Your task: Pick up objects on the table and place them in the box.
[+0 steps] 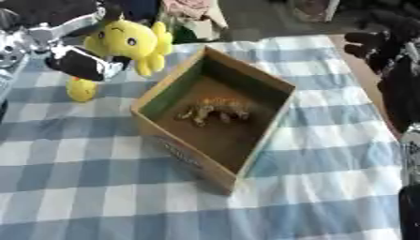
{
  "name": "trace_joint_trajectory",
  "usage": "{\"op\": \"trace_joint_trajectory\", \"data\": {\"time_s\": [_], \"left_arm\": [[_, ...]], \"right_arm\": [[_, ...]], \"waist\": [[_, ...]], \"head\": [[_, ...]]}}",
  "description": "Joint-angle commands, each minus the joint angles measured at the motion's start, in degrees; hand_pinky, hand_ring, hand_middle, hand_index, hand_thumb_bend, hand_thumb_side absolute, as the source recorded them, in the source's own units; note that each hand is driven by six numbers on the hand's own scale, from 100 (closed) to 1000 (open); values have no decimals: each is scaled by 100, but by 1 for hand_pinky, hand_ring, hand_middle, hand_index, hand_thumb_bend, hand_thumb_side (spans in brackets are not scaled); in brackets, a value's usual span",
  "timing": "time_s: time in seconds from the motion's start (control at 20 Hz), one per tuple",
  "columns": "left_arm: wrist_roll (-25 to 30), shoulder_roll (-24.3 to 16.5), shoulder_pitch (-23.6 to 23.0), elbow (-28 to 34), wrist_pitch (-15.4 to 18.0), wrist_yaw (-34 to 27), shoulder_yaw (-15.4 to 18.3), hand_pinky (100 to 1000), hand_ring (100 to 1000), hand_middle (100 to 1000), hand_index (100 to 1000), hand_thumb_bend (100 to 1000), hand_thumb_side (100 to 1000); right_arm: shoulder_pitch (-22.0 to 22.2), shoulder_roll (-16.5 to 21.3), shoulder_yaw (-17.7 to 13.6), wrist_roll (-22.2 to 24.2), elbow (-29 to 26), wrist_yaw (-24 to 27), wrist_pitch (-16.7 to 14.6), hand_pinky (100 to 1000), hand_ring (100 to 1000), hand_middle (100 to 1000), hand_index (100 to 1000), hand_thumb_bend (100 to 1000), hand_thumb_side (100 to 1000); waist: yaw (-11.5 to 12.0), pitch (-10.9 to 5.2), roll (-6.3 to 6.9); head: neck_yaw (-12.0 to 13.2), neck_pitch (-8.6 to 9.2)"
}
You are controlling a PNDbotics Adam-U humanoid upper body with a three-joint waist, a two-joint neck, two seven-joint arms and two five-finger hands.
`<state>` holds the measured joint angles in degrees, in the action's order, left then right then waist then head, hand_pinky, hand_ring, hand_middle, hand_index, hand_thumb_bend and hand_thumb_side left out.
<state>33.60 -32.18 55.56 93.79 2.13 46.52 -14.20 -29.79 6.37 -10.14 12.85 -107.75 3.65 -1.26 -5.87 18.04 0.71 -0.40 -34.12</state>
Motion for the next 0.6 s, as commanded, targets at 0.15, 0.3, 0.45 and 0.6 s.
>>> {"op": "trace_joint_trajectory", "data": {"time_s": [0.15, 0.3, 0.45, 0.6], "left_arm": [[-313, 394, 254, -3, -126, 301, -134, 497, 685, 594, 723, 100, 244], [-483, 629, 295, -151, -106, 513, -258, 494, 683, 593, 723, 100, 244], [-529, 827, 333, -331, -40, 627, -375, 494, 683, 594, 723, 100, 244], [-549, 955, 353, -524, -19, 706, -427, 494, 683, 595, 725, 100, 244]], "right_arm": [[-164, -38, 51, -38, -178, 82, -62, 817, 788, 458, 833, 100, 749], [-195, -68, 62, -42, -196, 116, -73, 816, 788, 458, 832, 100, 747], [-216, -94, 67, -48, -213, 148, -77, 817, 788, 458, 833, 100, 749], [-234, -110, 71, -46, -219, 169, -79, 818, 788, 457, 832, 100, 749]], "waist": [[-99, -64, -22], [-149, -34, -36], [-189, -1, -54], [-221, 25, -68]], "head": [[191, 128], [261, 173], [304, 209], [329, 241]]}}
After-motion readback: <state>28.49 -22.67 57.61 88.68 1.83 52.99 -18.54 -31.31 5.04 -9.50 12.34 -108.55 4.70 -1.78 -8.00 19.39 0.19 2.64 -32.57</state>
